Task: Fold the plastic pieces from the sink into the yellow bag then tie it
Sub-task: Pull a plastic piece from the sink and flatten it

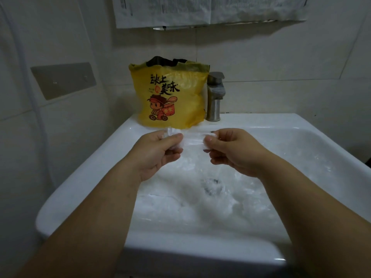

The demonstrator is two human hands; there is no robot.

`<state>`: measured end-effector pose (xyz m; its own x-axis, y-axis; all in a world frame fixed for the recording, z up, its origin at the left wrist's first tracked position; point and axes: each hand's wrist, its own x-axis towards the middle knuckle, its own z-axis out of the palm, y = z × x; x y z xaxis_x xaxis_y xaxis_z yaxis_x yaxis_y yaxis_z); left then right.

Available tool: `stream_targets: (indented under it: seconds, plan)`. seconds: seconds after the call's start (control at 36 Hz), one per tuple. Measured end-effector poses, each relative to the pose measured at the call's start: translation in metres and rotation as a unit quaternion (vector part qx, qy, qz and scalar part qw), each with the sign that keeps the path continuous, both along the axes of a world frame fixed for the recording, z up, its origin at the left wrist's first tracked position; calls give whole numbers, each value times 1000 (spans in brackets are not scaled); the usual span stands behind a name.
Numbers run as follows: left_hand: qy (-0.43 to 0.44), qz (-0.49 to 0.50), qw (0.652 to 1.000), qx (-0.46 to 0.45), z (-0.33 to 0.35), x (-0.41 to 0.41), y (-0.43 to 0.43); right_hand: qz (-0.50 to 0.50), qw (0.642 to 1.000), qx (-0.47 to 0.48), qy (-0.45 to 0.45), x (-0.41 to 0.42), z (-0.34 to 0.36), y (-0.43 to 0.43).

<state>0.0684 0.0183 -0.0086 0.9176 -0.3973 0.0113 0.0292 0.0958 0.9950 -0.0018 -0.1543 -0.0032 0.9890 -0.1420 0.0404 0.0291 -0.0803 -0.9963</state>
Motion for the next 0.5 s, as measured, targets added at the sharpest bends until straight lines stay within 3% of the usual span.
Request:
stream_targets:
  seconds: [0.28, 0.5]
  plan:
    - [-39, -21, 997, 69, 0, -2, -1, -9, 995, -95, -30, -1, 2, -7]
    - [-105, -6, 992, 75, -2, -6, -4, -22, 995, -92, -42, 0, 1, -2]
